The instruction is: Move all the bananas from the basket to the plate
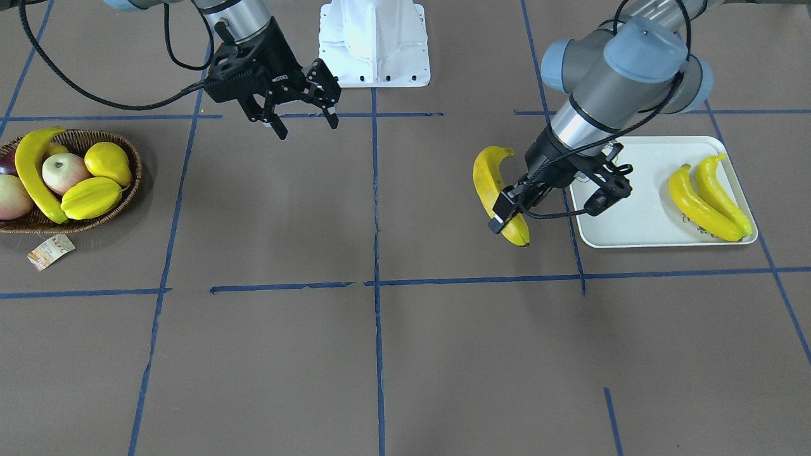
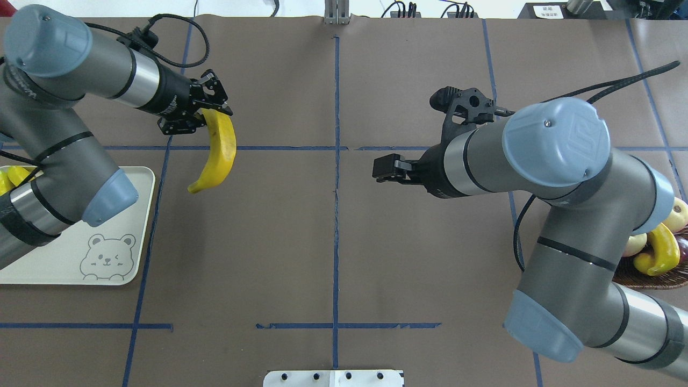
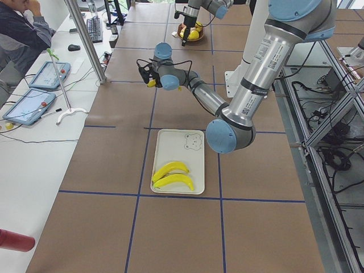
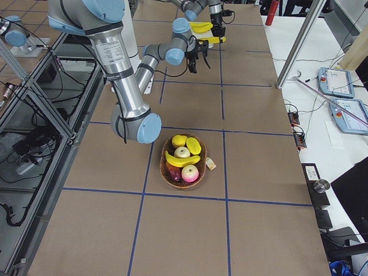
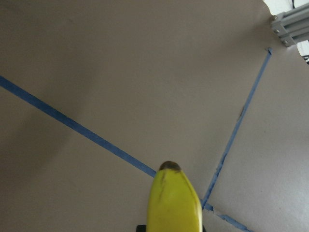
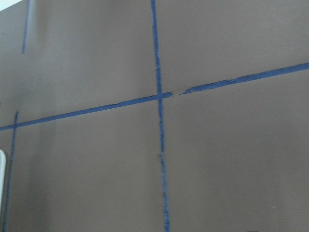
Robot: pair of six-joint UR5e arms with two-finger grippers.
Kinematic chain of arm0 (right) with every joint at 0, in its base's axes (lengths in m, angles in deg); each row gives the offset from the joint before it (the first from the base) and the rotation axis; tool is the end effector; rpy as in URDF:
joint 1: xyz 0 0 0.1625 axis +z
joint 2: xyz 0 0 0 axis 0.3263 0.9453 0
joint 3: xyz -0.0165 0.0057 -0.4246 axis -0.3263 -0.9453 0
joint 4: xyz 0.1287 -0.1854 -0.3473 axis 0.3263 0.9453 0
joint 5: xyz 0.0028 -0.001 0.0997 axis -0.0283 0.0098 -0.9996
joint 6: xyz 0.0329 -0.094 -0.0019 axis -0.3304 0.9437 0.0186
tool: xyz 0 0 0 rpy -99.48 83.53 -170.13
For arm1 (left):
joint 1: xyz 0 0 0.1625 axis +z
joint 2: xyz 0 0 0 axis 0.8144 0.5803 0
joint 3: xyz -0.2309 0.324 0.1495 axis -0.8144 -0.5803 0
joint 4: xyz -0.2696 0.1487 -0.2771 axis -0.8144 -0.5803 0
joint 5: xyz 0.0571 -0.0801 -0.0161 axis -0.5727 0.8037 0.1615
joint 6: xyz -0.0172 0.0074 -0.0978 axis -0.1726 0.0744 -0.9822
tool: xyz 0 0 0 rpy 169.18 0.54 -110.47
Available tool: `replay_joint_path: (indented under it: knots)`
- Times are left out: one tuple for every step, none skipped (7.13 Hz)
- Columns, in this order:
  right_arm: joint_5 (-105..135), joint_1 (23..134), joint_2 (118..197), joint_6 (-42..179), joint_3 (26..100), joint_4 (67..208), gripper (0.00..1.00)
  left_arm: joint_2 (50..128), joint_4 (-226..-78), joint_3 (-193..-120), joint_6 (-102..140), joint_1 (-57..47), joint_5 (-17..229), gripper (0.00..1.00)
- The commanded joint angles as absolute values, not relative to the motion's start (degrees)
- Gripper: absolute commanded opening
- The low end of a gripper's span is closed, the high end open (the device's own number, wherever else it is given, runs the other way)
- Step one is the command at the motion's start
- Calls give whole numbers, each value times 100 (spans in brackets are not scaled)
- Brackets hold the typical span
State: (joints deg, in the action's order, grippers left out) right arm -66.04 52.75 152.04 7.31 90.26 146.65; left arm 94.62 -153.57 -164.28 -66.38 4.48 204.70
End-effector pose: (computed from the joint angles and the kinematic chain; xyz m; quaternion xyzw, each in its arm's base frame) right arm -0.3865 -0.3883 0.1832 0.0937 -0.4980 0.0980 0.8565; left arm 0.3404 -0.5357 0.2809 -0.0412 0.5423 -0.2986 0.7843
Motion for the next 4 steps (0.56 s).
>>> replay_joint_path:
  knots:
    - [-6816,5490,15443,1122,9213,14999,99,8780,-14862,-16741,-6128,224,20561,0]
    - [-6808,5490,15453,1122,9196,14999,99,8499,-14703,-16733,-6049,136,20544,0]
    - [-6808,5490,15453,1122,9196,14999,99,8139,-14693,-16733,-5848,75,20526,0]
    - [-6817,5490,15462,1122,9187,14999,99,7762,-14702,-16690,-5846,48,20482,1]
